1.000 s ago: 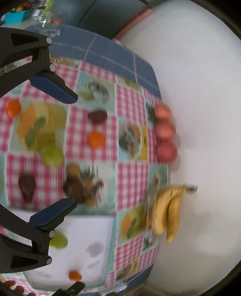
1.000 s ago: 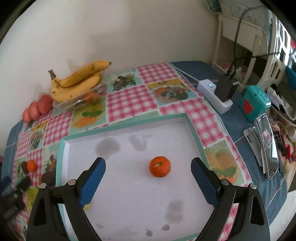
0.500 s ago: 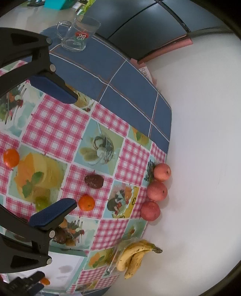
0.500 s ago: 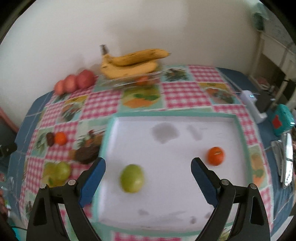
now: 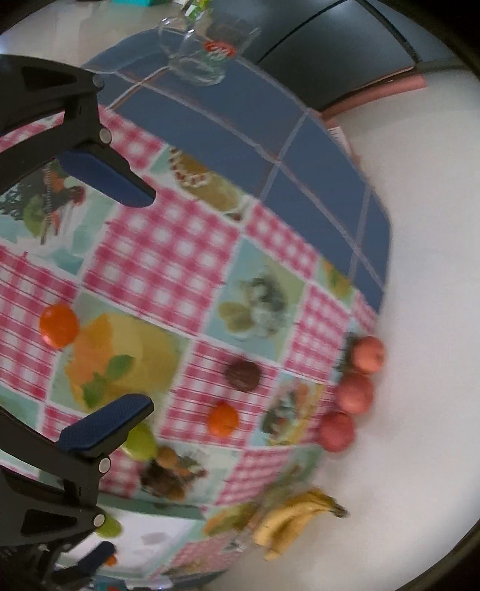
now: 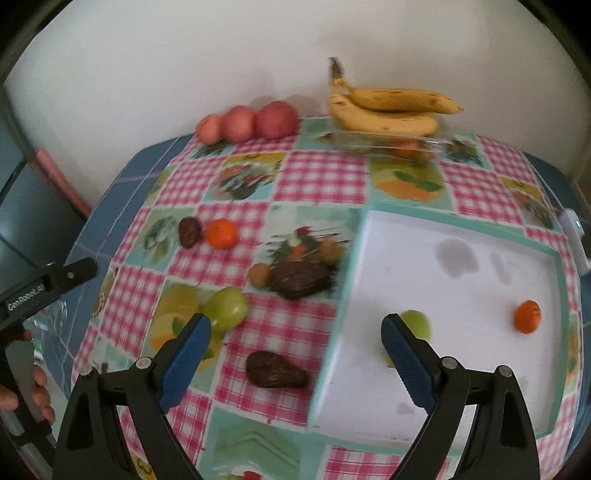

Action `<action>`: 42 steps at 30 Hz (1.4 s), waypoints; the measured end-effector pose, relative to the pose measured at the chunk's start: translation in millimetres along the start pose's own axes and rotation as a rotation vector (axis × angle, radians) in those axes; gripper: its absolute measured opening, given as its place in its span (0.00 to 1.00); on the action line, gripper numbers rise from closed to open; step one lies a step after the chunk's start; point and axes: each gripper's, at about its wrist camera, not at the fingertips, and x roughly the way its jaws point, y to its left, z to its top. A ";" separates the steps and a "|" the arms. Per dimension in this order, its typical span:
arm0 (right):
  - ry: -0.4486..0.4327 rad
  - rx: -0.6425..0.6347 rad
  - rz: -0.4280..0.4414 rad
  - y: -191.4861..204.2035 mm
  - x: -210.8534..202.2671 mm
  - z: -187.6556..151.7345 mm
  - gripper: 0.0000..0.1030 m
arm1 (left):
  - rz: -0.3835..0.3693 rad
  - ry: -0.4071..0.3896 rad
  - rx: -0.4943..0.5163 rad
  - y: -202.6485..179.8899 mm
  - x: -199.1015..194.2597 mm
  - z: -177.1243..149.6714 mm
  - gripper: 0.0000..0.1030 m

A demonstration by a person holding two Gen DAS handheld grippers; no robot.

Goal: Organize fruits
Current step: 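Move both tools back toward the fruits on the tablecloth, then grasp a tangerine with the left tool while the right tool grasps a dark dried fruit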

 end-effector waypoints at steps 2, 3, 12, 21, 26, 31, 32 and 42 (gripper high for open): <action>0.011 -0.032 -0.005 8.7 6.6 -3.4 0.90 | -0.021 0.039 0.002 -1.7 9.1 -9.0 0.96; 0.017 -0.040 -0.009 10.9 9.4 -4.4 0.89 | -0.030 0.056 0.002 -2.4 13.4 -13.3 0.94; 0.132 -0.102 0.013 22.8 46.2 -22.7 0.60 | -0.110 0.239 -0.055 -1.3 46.9 -45.6 0.66; 0.206 -0.169 -0.021 32.2 68.5 -38.6 0.47 | -0.111 0.264 -0.039 -4.6 50.7 -61.5 0.37; 0.215 -0.196 -0.054 33.5 75.0 -40.8 0.32 | -0.117 0.252 -0.043 -7.0 49.8 -60.2 0.37; 0.172 -0.171 -0.023 31.3 61.5 -35.2 0.32 | -0.157 0.176 -0.061 -3.7 30.6 -46.1 0.37; 0.158 -0.163 -0.012 30.3 56.5 -32.9 0.32 | -0.164 0.159 -0.060 -5.2 26.5 -44.3 0.37; 0.041 -0.024 -0.005 6.4 4.9 -12.7 0.32 | -0.196 0.062 0.038 -52.1 1.4 -31.8 0.37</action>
